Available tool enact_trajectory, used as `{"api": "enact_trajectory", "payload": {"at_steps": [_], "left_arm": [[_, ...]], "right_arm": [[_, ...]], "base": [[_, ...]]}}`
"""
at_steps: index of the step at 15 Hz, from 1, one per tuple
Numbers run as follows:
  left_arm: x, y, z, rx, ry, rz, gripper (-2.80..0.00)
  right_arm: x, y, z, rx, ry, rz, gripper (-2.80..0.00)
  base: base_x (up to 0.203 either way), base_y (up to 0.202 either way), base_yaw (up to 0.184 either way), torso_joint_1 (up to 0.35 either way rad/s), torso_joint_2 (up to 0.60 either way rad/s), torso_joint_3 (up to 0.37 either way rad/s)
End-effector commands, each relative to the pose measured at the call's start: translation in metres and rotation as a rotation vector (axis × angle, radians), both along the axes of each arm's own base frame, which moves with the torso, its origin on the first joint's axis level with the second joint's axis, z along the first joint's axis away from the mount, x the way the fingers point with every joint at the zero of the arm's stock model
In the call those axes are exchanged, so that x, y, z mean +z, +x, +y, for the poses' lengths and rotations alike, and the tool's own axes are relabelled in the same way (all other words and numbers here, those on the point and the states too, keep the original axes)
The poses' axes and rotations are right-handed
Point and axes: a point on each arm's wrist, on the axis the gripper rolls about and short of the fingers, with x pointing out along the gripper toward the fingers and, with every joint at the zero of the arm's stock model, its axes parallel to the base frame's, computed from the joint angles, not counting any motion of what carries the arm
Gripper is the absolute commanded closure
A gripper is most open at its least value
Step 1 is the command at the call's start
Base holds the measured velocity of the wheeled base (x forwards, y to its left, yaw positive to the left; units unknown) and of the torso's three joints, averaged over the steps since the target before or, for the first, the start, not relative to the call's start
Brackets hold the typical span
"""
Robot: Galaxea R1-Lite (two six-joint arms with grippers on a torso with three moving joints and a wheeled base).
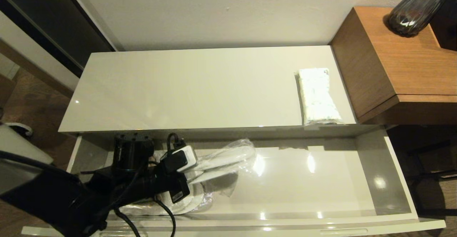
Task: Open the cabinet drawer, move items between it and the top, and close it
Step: Take out the disposable slippers from the drawer, then place the disposable slippers on the table
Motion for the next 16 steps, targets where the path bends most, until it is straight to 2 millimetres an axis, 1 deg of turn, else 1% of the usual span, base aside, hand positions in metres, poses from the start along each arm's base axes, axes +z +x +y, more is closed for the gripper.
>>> {"api": "enact_trajectory", "payload": {"at_steps": [1, 4, 7, 10, 13, 14, 16], "left_arm": [[0.019, 0.003, -0.002, 0.001, -0.035, -0.054, 0.0], [0.047, 0.015, -0.006, 0.067, -0.104, -0.102, 0.0], [0.069, 0.016, -0.004, 0.169, -0.117, -0.131, 0.0], [0.091, 0.025, -0.003, 0.296, -0.127, -0.185, 0.0], [0.117, 0.042, -0.005, 0.435, -0.172, -0.233, 0.0], [0.122, 0.049, -0.005, 0.48, -0.177, -0.236, 0.0], [0.121, 0.068, -0.005, 0.545, -0.173, -0.224, 0.0]], "right_arm": [[0.0, 0.0, 0.0, -0.001, -0.001, 0.002, 0.0], [0.0, 0.0, 0.0, 0.001, -0.001, 0.002, 0.0], [0.0, 0.0, 0.0, 0.001, -0.001, 0.002, 0.0], [0.0, 0.0, 0.0, 0.001, -0.001, 0.002, 0.0], [0.0, 0.0, 0.0, 0.0, -0.001, 0.002, 0.0], [0.0, 0.0, 0.0, 0.0, -0.001, 0.002, 0.0], [0.0, 0.0, 0.0, 0.001, -0.001, 0.002, 0.0]], "base": [[0.0, 0.0, 0.0, 0.0, 0.0, 0.0], [0.0, 0.0, 0.0, 0.0, 0.0, 0.0], [0.0, 0.0, 0.0, 0.0, 0.0, 0.0], [0.0, 0.0, 0.0, 0.0, 0.0, 0.0], [0.0, 0.0, 0.0, 0.0, 0.0, 0.0], [0.0, 0.0, 0.0, 0.0, 0.0, 0.0], [0.0, 0.0, 0.0, 0.0, 0.0, 0.0]]}}
